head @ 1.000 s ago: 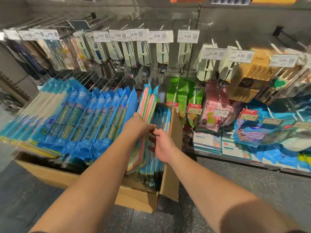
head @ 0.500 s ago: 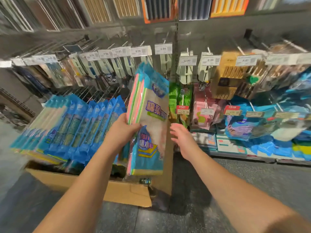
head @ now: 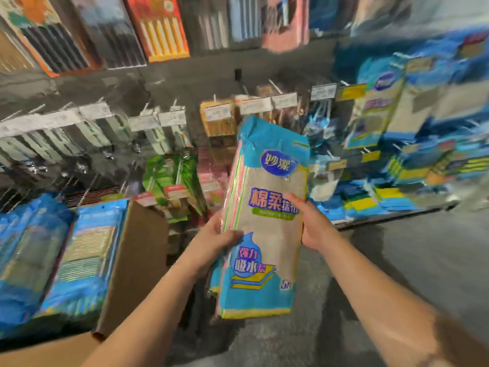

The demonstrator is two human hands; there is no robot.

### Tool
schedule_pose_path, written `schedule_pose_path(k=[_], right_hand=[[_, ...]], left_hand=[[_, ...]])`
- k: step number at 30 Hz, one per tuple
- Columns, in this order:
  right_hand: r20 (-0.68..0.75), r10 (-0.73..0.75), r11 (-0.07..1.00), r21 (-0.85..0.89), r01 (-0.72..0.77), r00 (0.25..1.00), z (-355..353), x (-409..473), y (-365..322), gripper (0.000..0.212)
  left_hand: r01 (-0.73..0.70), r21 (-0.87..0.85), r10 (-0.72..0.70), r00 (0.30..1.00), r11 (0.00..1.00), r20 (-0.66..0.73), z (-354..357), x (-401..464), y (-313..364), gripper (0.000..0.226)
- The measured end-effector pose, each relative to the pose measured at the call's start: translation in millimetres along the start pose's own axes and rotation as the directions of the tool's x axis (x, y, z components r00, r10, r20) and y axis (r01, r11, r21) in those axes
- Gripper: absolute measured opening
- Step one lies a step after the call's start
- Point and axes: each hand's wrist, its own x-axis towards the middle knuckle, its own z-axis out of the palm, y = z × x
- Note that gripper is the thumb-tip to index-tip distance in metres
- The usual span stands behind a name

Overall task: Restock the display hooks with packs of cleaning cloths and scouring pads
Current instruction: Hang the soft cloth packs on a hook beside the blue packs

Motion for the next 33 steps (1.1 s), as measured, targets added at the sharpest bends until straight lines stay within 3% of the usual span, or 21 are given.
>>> schedule_pose_path(k=[3,7,9,13,16,18,20,22,25,27,29,33], right_hand=[[-0.124,-0.084,0.996,-0.012,0.083,0.989,-81.4,-19.2,-44.5,0.06],[-0.227,-0.183,0.982,0.007,0.19,0.957,-181.0,-48.6,-100.3,0.029],[-0.278,-0.225,0.972,-0.004,0.233,0.934,-221.5,-62.4,-130.3,0.032],[-0.329,-0.248,0.964,0.012,0.267,0.911,-279.3,-80.4,-173.3,0.027],[-0.307,-0.305,0.951,-0.059,0.302,0.901,-291.1,-80.5,-184.3,0.039],[-0.385,-0.375,0.926,-0.108,0.362,0.843,-369.4,-67.0,-241.2,0.039],[-0.326,-0.371,0.927,-0.183,0.327,0.87,-372.9,-64.5,-243.8,0.049],[-0.275,-0.372,0.918,-0.252,0.306,0.887,-373.0,-62.5,-240.7,0.064],[-0.261,-0.368,0.913,-0.284,0.293,0.893,-395.8,-36.5,-257.1,0.046],[-0.257,-0.363,0.915,-0.278,0.292,0.896,-413.6,-16.3,-279.8,0.035],[-0.24,-0.342,0.922,-0.274,0.275,0.909,-429.0,4.3,-299.1,0.039],[-0.223,-0.305,0.932,-0.27,0.242,0.926,-453.6,48.8,-339.6,0.039]], left_hand=[[0.013,0.032,-0.016,0.994,0.999,0.106,85.4,35.9,-3.3,0.076],[-0.043,0.157,-0.007,0.951,0.987,0.31,185.6,83.2,-1.9,0.076],[-0.084,0.24,-0.019,0.916,0.967,0.4,229.3,106.6,8.0,0.085],[-0.143,0.274,0.014,0.906,0.951,0.424,296.5,143.9,40.4,0.107],[-0.203,0.165,0.14,0.934,0.965,0.329,313.6,163.7,68.1,0.112],[-0.217,0.166,0.146,0.921,0.962,0.361,408.6,234.2,98.9,0.113],[-0.264,0.089,0.218,0.91,0.96,0.351,417.4,245.6,112.2,0.102],[-0.258,-0.008,0.248,0.917,0.966,0.311,424.9,253.6,115.3,0.069],[-0.202,-0.111,0.223,0.946,0.973,0.234,451.1,298.6,115.1,0.036],[-0.181,-0.16,0.213,0.955,0.97,0.209,467.8,335.0,114.6,0.038],[-0.166,-0.191,0.202,0.962,0.967,0.185,483.7,365.0,114.6,0.043],[-0.124,-0.224,0.153,0.982,0.967,0.115,507.5,415.3,120.0,0.033]])
